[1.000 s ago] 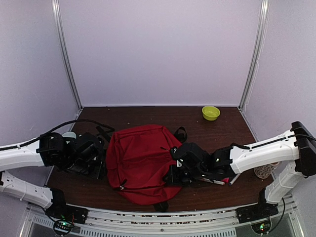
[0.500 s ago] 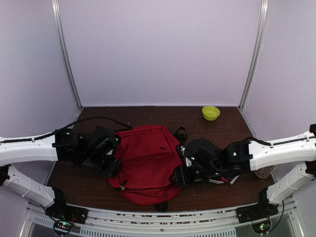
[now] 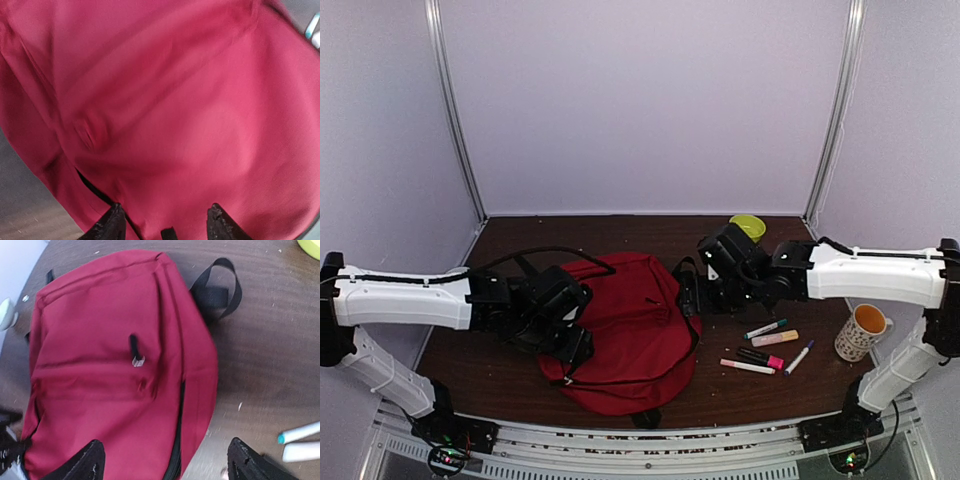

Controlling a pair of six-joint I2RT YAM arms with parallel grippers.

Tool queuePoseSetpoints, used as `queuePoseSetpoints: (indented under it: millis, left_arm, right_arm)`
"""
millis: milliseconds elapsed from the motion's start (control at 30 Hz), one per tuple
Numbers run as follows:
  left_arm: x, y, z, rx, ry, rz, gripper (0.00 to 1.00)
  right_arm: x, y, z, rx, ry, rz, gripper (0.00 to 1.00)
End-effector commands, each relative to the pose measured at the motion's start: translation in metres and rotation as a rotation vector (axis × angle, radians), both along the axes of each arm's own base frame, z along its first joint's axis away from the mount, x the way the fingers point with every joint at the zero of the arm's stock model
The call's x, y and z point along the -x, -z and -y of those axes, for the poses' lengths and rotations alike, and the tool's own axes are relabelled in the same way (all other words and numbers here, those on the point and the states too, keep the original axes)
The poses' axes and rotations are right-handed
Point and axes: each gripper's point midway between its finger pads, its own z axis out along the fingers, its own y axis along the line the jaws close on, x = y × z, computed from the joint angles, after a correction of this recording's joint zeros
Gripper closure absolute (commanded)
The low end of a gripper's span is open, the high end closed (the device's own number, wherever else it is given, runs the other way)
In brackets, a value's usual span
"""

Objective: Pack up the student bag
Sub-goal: Rotate the student bag at the center of the board.

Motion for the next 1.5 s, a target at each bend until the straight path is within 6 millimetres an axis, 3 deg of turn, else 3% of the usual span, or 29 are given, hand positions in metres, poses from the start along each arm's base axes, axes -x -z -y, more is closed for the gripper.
queuePoseSetpoints:
  millis: [0,100,200,333,467,667,833,1033,1267,1367,1467]
  left_arm:
    - [0.026,0.024,0.004,0.015,0.001,-0.095,0.41]
    - [0.042,0.042,0.002,-0.003,0.004,-0.138,0.36]
    - [0.052,0.062,0.001,0.013,-0.012,-0.185,0.33]
    - [0.057,0.085,-0.004,-0.017,-0.024,-0.219,0.32]
    - [0.054,0.099,-0.013,-0.081,-0.031,-0.218,0.33]
    - [0.036,0.113,-0.041,-0.147,-0.093,-0.223,0.35]
    - [0.005,0.104,-0.062,-0.163,-0.162,-0.181,0.35]
    - [-0.037,0.085,-0.070,-0.150,-0.226,-0.115,0.35]
    - [-0.101,0.047,-0.068,-0.118,-0.254,-0.006,0.36]
    - [-0.119,0.025,-0.066,-0.148,-0.251,0.053,0.36]
    - [-0.123,0.011,-0.068,-0.161,-0.250,0.083,0.36]
  right_arm:
    - [-0.047,0.016,-0.001,0.077,0.008,0.016,0.15]
    - [-0.072,0.039,-0.005,0.090,0.016,-0.032,0.18]
    - [-0.080,0.062,-0.018,0.066,-0.017,-0.094,0.26]
    - [-0.072,0.087,-0.031,0.030,-0.066,-0.170,0.48]
    - [-0.057,0.103,-0.026,0.009,-0.065,-0.219,0.72]
    - [-0.034,0.109,-0.013,-0.023,-0.049,-0.251,0.89]
    - [-0.005,0.115,-0.015,-0.072,-0.050,-0.283,0.93]
    - [0.037,0.112,-0.038,-0.132,-0.081,-0.306,0.93]
    - [0.088,0.090,-0.091,-0.240,-0.167,-0.323,0.93]
    - [0.099,0.081,-0.105,-0.260,-0.202,-0.323,0.93]
    - [0.099,0.076,-0.103,-0.249,-0.215,-0.305,0.93]
